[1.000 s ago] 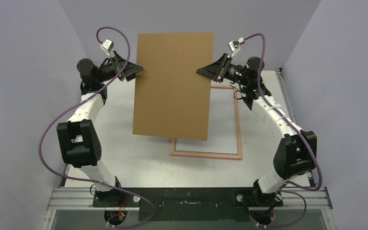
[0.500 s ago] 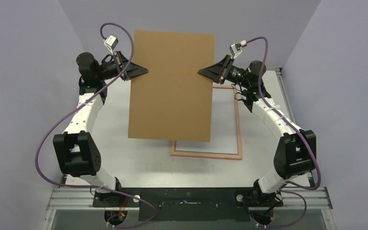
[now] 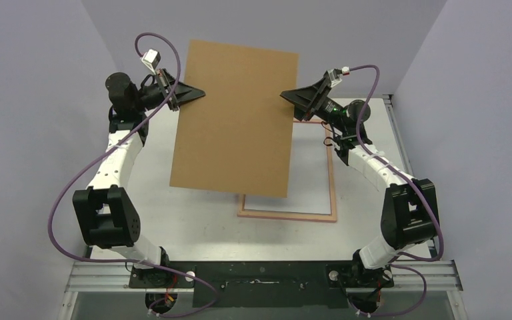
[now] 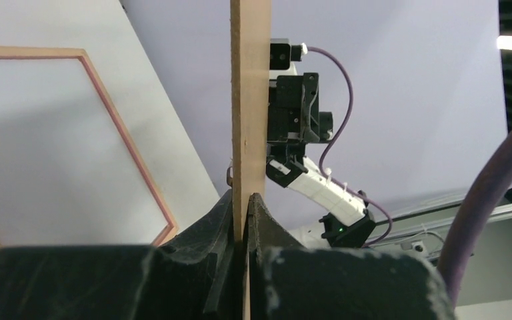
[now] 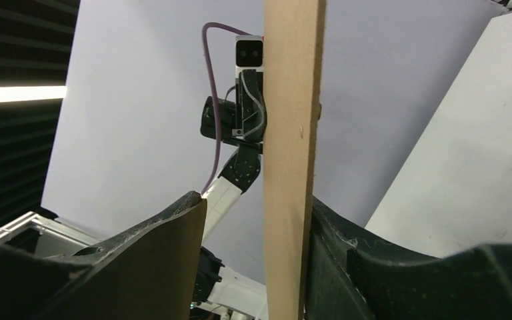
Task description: Put the photo into the frame
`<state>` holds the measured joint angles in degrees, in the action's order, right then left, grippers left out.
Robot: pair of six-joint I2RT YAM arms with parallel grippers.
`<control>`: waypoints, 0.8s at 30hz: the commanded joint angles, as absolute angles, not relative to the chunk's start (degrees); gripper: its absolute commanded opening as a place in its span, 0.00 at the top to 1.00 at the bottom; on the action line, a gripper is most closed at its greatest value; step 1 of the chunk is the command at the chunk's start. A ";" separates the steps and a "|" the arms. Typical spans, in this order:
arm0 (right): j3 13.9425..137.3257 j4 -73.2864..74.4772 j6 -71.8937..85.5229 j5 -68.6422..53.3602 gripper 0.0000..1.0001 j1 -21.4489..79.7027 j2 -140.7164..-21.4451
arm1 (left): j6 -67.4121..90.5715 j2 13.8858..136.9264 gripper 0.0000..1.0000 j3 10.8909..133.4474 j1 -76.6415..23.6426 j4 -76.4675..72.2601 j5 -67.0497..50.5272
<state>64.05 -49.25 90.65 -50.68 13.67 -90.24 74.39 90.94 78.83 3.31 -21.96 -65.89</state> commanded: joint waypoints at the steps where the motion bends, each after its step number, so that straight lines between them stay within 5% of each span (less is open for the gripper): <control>1: 63.88 -62.48 96.63 -49.81 0.51 15.28 -86.22 | 78.68 89.35 1.00 79.03 4.37 -24.37 -55.30; 14: 62.22 -52.58 90.95 -45.78 0.77 18.42 -85.52 | 81.76 87.63 1.00 75.87 4.61 -24.89 -48.92; 17: 62.33 -50.36 90.00 -44.48 0.99 18.03 -85.38 | 80.76 87.50 1.00 75.68 4.62 -24.46 -49.10; 20: 63.68 -42.13 86.11 -42.98 1.00 17.10 -84.57 | 77.20 87.13 0.99 76.10 4.61 -19.69 -48.98; 24: 66.82 -24.98 77.20 -43.04 1.00 14.73 -84.02 | 66.34 87.04 0.54 77.06 4.65 -6.33 -47.74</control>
<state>62.08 -37.78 86.52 -43.51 17.04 -88.51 77.36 89.32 75.46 3.75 -17.96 -54.48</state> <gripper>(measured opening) 0.050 0.279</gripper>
